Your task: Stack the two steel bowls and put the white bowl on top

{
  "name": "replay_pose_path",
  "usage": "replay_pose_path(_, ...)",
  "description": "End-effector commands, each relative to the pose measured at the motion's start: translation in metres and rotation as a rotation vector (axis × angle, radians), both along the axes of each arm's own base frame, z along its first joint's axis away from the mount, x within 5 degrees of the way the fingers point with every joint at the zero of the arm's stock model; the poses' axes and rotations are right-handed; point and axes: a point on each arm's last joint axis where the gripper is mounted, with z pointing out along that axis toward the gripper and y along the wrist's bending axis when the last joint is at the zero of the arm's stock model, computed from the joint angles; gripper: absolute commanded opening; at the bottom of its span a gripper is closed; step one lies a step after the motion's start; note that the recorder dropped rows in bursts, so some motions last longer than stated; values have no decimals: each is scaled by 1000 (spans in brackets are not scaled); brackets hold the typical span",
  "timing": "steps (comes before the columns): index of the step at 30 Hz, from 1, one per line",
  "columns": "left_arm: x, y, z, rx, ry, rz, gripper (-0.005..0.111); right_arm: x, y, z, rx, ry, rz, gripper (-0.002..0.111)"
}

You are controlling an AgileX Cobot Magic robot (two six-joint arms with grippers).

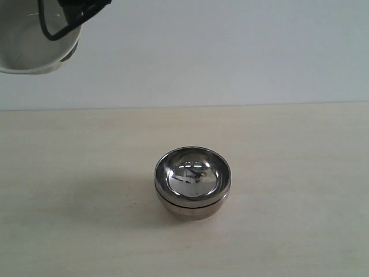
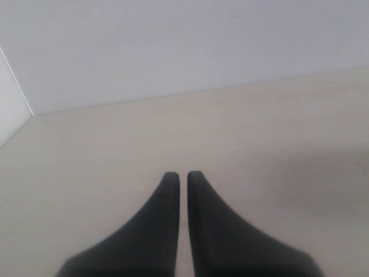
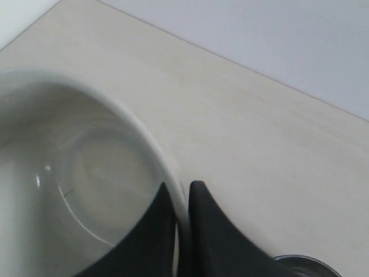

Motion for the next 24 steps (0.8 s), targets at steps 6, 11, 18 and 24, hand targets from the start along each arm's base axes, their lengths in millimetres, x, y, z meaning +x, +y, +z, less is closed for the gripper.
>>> replay_pose_path(6,0,0,0,-16,-9,3,4,-2,-39,37,39,-75,-13,0)
replay_pose_path(11,0,0,0,-16,-9,3,4,-2,-68,40,12,-45,-50,0)
replay_pose_path(18,0,0,0,-16,-9,3,4,-9,-110,29,-60,25,-104,0)
replay_pose_path(24,0,0,0,-16,-9,3,4,-16,-142,14,-121,75,-144,0)
